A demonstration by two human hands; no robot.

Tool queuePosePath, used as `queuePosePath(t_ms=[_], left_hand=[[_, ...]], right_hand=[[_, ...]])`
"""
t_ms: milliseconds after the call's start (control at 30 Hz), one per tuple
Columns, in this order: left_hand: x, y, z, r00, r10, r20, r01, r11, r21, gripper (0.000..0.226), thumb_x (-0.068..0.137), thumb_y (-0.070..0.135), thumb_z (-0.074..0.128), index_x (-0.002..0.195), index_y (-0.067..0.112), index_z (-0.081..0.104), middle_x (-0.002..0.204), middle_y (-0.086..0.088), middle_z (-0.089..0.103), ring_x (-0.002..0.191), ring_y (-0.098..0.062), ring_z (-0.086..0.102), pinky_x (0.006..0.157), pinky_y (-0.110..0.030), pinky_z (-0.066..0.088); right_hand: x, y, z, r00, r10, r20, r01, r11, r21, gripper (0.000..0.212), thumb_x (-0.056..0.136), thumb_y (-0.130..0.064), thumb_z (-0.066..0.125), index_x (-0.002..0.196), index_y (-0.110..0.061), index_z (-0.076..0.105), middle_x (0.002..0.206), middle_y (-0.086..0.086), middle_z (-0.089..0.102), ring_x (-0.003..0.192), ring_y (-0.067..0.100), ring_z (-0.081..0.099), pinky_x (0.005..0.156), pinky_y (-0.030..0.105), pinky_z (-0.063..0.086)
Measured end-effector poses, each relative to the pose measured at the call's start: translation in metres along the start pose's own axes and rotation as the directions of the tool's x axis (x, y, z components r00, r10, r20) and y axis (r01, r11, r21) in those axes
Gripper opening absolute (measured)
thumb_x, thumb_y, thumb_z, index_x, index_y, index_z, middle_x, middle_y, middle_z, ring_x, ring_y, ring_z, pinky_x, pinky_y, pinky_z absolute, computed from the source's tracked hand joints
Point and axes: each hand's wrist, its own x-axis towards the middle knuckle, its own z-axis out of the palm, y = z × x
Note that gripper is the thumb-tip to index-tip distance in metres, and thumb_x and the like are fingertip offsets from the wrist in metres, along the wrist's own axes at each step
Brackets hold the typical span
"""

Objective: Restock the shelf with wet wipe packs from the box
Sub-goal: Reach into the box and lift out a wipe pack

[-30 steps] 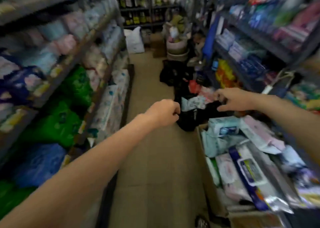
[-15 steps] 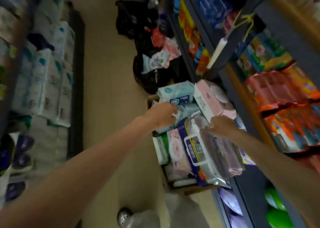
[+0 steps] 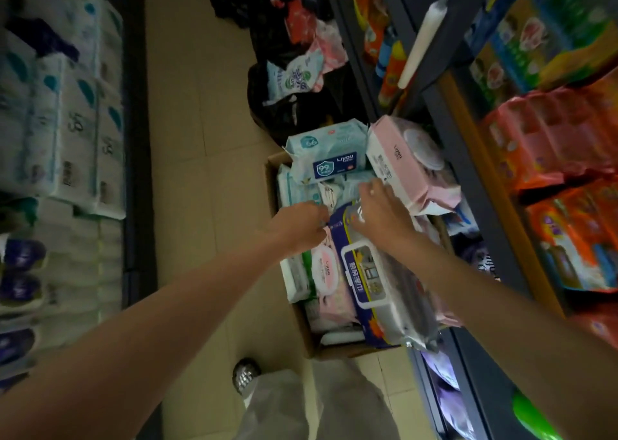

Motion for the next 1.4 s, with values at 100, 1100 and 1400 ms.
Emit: queuePosePath(t_ms=[100, 1100, 1400], left_hand=[[0.01, -0.012, -0.004, 0.985, -0.071, -0.159, 0.064, 0.997, -0.05, 0.038, 0.089, 0.014, 0.049, 0.126, 0.011, 0.048, 0.124, -0.013, 0.053, 0.11, -0.032, 0.055, 0.09, -0.043, 0.048], [-0.137, -0.184, -0.139, 0.799, -0.444, -0.406, 0.178, 0.819, -0.545, 0.096, 0.056, 0.047, 0.081, 0.134, 0.016, 0.034, 0.124, 0.003, 0.05, 0.117, -0.017, 0.049, 0.098, -0.032, 0.042], [-0.419, -0.263, -0.212, 0.454, -0.565, -0.689, -0.048, 0.757, -0.652, 0.093, 0.036, 0.06, 0.075, 0.113, 0.016, 0.046, 0.111, 0.002, 0.064, 0.098, -0.015, 0.065, 0.086, -0.041, 0.055]], right_hand=[[0.048, -0.008, -0.009, 0.984, -0.18, 0.015, 0.181, 0.979, -0.093, 0.071, 0.084, -0.022, 0.064, 0.142, -0.006, 0.025, 0.146, 0.015, 0.026, 0.131, 0.032, 0.032, 0.101, 0.041, 0.036], [0.061, -0.296, -0.171, 0.726, -0.649, -0.228, 0.688, 0.691, 0.221, 0.027, 0.081, -0.012, 0.065, 0.079, 0.016, 0.063, 0.09, 0.027, 0.065, 0.086, 0.036, 0.057, 0.073, 0.028, 0.035], [-0.088, -0.521, -0.272, 0.502, -0.763, -0.408, 0.812, 0.254, 0.525, 0.016, 0.089, -0.008, 0.058, 0.085, 0.004, 0.068, 0.07, 0.001, 0.058, 0.063, 0.002, 0.048, 0.059, 0.011, 0.037]])
